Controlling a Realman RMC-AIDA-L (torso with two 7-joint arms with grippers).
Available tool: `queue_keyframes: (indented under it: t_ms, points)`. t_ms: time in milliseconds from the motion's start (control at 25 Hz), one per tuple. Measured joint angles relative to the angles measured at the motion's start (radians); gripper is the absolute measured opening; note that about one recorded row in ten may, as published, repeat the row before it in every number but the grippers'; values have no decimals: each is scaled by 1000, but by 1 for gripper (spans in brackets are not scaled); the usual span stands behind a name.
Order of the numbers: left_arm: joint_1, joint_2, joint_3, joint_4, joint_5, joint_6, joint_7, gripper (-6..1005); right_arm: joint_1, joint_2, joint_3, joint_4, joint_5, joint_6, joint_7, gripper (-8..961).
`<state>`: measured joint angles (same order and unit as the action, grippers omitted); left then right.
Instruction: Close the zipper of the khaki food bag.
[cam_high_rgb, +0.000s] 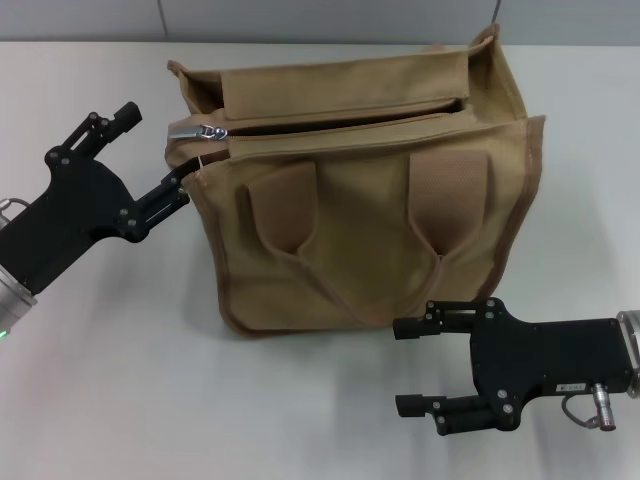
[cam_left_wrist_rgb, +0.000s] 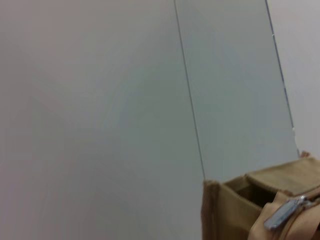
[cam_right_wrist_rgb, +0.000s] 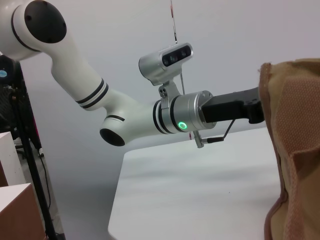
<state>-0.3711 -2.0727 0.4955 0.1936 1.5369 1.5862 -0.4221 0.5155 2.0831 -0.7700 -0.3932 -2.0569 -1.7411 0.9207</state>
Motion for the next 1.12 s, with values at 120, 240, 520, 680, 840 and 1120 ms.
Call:
queue_keyframes:
  t_ms: [120, 240, 520, 680, 840, 1120]
  points:
    - [-2, 1, 0, 2, 2, 22, 0, 798, 3, 0, 0, 0, 0, -1, 3, 748]
    - [3, 3, 0, 8, 2, 28, 0, 798, 5, 0, 0, 1, 0, -7, 3, 747]
    - [9, 4, 0, 10, 5, 45, 2, 500, 7, 0, 0, 1, 0, -8, 4, 747]
    - [9, 3, 0, 6, 5, 46, 2, 283, 8, 0, 1, 3, 0, -8, 2, 747]
    - [8, 2, 0, 2, 3, 50, 2, 121, 12, 0, 10, 4, 3, -48, 2, 747]
    - [0, 0, -5, -2, -2, 78, -7, 61, 13, -4, 12, 3, 87, -163, 35, 746]
